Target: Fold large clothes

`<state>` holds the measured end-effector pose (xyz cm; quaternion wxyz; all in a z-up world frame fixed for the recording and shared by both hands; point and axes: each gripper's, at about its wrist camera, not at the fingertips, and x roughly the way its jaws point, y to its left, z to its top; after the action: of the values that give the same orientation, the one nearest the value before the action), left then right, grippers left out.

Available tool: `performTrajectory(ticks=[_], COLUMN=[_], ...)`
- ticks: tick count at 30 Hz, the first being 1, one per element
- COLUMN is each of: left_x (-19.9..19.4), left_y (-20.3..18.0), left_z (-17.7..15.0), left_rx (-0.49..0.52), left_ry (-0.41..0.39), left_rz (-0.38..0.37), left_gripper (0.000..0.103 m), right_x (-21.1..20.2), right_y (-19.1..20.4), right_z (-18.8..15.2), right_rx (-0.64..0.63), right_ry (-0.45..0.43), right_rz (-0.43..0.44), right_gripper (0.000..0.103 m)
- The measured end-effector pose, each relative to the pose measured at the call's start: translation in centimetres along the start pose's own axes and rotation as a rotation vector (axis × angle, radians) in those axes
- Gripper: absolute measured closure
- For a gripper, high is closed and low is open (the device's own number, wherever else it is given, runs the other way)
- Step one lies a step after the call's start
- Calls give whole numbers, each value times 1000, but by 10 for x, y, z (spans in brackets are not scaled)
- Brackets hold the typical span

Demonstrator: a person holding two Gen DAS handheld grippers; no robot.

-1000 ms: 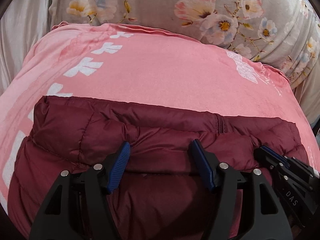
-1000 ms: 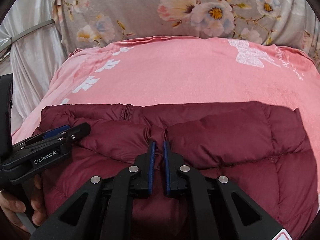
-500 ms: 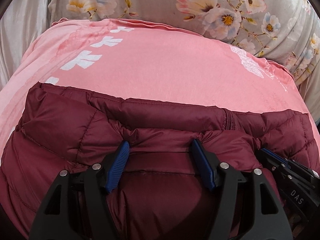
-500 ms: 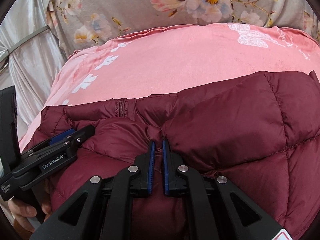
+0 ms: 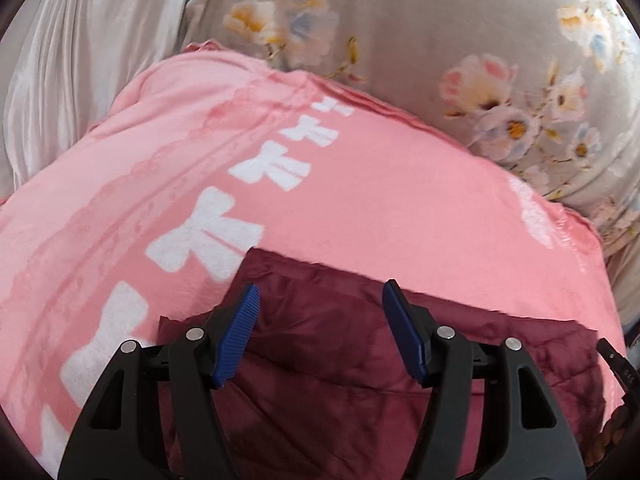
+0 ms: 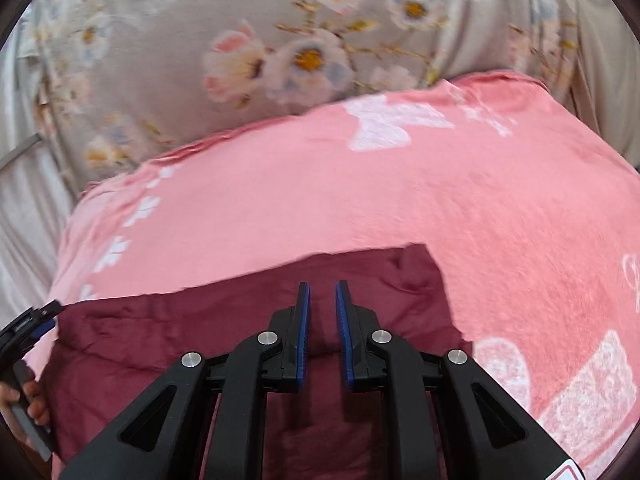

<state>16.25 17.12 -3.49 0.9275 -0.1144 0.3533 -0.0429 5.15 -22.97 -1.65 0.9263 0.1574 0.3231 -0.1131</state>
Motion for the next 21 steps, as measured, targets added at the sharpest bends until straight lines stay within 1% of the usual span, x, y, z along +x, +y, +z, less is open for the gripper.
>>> performTrajectory(ticks=[3, 6, 9, 14, 21], left_x=[14, 20, 30, 37, 46], left_y=[2, 4, 9, 10, 11], left_z=[-7, -14, -16, -22, -26], left_rx=[11, 21, 4, 6, 1], left_ry=[25, 25, 42, 51, 70], left_rz=[33, 59, 62, 76, 79], left_gripper=[42, 41, 40, 39, 37], right_x=[17, 25, 31, 38, 42], right_y=[-12, -17, -20, -31, -41], right_z=[-9, -12, -18, -21, -24], right_rx=[19, 17, 30, 69, 132], right_ry=[33, 44, 60, 89, 83], right_rz=[-39, -48, -46, -13, 51], right_gripper=[89, 90, 91, 94, 95])
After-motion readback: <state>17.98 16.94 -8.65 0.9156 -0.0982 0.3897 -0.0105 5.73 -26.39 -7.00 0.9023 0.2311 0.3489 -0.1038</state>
